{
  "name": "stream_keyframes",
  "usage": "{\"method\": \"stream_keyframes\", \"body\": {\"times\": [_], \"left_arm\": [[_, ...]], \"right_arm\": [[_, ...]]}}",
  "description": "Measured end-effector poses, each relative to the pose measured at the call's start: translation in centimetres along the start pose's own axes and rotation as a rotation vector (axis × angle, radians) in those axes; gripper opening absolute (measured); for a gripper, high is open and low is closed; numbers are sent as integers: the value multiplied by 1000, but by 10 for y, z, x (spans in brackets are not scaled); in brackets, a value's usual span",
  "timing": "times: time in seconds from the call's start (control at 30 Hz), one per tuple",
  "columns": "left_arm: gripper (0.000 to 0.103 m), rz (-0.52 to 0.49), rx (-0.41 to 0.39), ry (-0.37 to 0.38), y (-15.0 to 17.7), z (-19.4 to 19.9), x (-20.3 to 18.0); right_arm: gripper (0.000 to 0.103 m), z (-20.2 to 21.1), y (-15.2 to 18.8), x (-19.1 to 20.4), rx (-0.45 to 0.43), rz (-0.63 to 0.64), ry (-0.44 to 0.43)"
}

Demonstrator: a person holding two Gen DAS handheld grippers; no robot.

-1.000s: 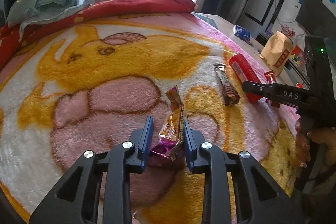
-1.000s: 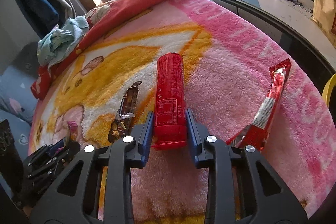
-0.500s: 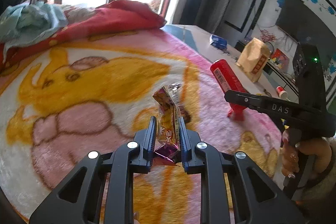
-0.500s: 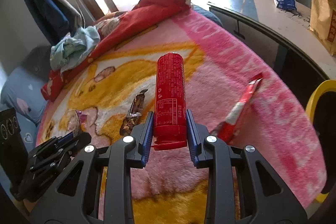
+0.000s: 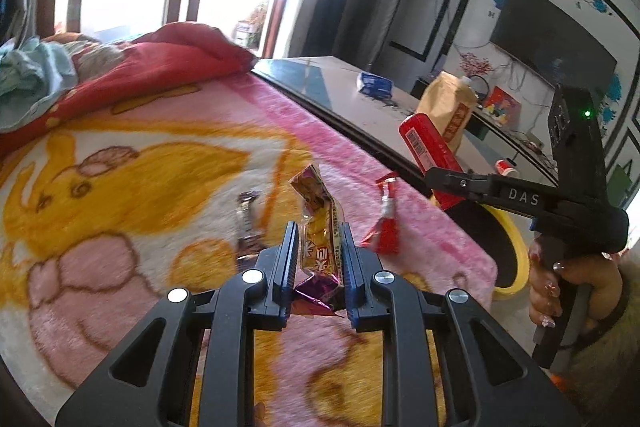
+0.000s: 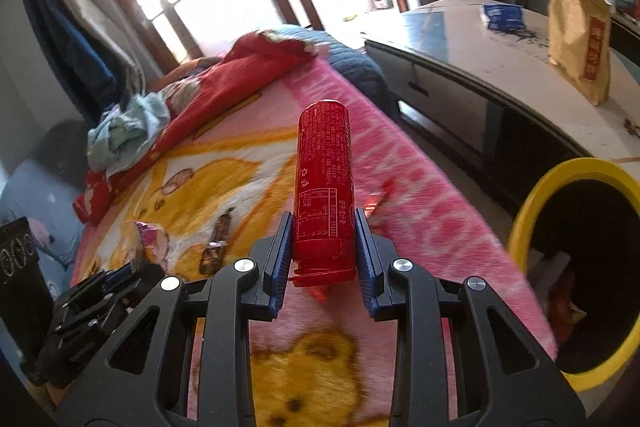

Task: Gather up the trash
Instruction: 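Lift the snack wrapper and red tube and carry them over the bin with both tools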

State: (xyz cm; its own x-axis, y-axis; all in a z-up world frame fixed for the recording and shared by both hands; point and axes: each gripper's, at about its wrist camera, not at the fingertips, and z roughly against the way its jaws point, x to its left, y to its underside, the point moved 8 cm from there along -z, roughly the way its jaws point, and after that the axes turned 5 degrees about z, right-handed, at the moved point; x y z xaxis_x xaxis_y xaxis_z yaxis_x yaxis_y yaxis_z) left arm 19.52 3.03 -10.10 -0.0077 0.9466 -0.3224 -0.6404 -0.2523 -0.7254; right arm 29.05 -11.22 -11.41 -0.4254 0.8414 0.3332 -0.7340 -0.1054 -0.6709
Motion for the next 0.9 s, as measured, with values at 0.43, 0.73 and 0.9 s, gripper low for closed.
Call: {"method": "stream_keyframes", "body": {"times": [0.43,0.73,0.9], "left_arm": [[19,-73,10,91,-1,-19,-54],[19,-120,27,144,4,-33,-89],[19,-149,38,171,9,-40,-107]], "right_arm": [[23,33,9,-70,-32,-97,100],[23,53,15,-109,-60,-167,150],[23,60,24,-127,-57,-203,175]]}}
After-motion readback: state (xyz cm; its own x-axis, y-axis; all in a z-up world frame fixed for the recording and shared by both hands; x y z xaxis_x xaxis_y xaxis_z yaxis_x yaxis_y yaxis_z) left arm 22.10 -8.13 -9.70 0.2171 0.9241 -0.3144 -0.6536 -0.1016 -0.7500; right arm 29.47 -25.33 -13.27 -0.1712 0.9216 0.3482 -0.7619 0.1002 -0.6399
